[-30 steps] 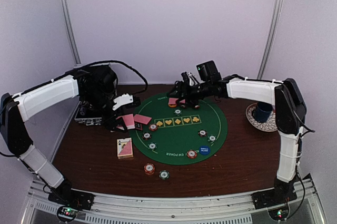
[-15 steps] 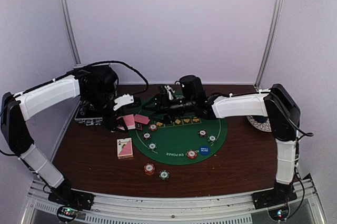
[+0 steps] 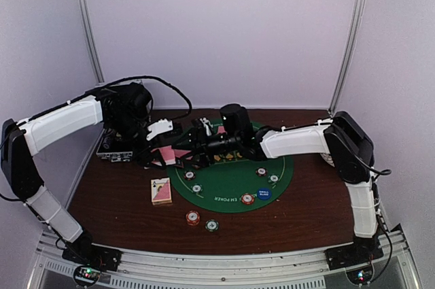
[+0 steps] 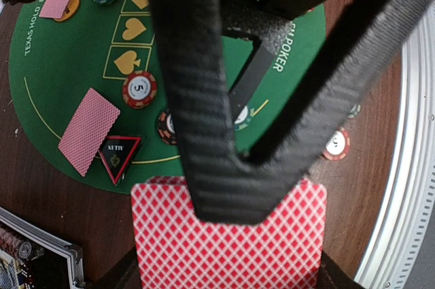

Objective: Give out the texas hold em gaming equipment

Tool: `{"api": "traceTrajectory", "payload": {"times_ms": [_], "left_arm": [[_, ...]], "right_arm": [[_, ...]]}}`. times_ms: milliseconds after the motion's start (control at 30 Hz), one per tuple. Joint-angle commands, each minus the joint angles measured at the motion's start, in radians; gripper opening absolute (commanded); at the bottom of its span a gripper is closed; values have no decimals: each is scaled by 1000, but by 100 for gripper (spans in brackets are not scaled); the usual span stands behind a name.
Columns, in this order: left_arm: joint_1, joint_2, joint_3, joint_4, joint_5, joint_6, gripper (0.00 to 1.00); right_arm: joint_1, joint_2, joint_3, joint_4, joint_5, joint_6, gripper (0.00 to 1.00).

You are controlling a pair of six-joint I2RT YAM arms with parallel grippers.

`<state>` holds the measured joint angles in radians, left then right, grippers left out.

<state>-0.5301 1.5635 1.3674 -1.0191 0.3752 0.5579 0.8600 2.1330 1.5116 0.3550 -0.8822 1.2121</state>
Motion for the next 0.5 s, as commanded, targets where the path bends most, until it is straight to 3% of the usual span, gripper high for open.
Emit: {"api": "traceTrajectory", "payload": {"times_ms": [0, 467], "left_arm": [[4, 3, 33, 17, 26, -7, 18], [4, 3, 29, 17, 28, -6, 18]], "right_arm": [[19, 30, 47, 56, -27, 25, 72], [49, 147, 164, 81, -50, 78, 70]]}}
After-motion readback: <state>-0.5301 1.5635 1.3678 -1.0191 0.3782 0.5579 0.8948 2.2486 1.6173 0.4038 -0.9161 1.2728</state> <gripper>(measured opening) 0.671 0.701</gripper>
